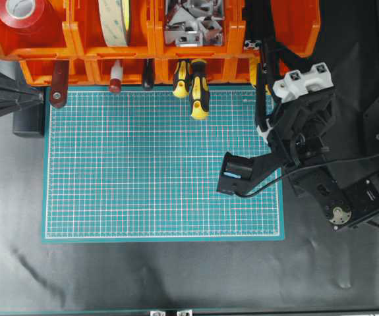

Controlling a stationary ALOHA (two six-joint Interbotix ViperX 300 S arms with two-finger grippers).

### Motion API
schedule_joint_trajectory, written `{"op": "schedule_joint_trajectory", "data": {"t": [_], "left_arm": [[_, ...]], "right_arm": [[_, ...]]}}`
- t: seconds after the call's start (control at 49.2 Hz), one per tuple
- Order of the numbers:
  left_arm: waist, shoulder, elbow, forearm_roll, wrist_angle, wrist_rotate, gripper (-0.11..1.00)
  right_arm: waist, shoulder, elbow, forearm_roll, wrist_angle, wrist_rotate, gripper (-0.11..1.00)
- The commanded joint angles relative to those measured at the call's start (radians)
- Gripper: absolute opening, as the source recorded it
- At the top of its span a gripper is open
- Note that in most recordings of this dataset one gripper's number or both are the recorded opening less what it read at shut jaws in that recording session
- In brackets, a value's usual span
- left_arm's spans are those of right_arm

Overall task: Pick frame from container rack with right arm.
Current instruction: 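Move the right gripper up to the black extrusion bar at the rack, then close the right gripper on the black extrusion bar's end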

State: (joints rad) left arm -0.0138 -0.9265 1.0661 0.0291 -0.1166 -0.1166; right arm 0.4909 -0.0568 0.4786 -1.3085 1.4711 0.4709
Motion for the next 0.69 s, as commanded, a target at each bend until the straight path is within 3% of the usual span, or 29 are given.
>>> {"op": "schedule_joint_trajectory", "data": {"t": [0.0, 0.102, 0.264, 0.509, 0.671], "left_arm": [[0.003, 0.005, -0.009, 0.003, -0.005, -0.005, 0.00], [0.003, 0.005, -0.009, 0.003, -0.005, -0.006, 0.00], [0.003, 0.002, -0.009, 0.003, -0.005, -0.006, 0.00], [0.002, 0.003, -0.009, 0.003, -0.005, -0.006, 0.00], [0.002, 0.002, -0.009, 0.003, -0.005, -0.006, 0.00]], "right_arm": [[-0.002, -0.009, -0.009, -0.006, -0.002, 0.002, 0.69], [-0.002, -0.011, -0.009, -0.006, -0.006, 0.002, 0.58], [0.003, -0.009, -0.014, -0.005, 0.005, -0.005, 0.27], [0.028, -0.002, -0.044, -0.006, 0.057, -0.026, 0.27], [0.067, -0.002, -0.086, -0.008, 0.121, -0.106, 0.27]]}}
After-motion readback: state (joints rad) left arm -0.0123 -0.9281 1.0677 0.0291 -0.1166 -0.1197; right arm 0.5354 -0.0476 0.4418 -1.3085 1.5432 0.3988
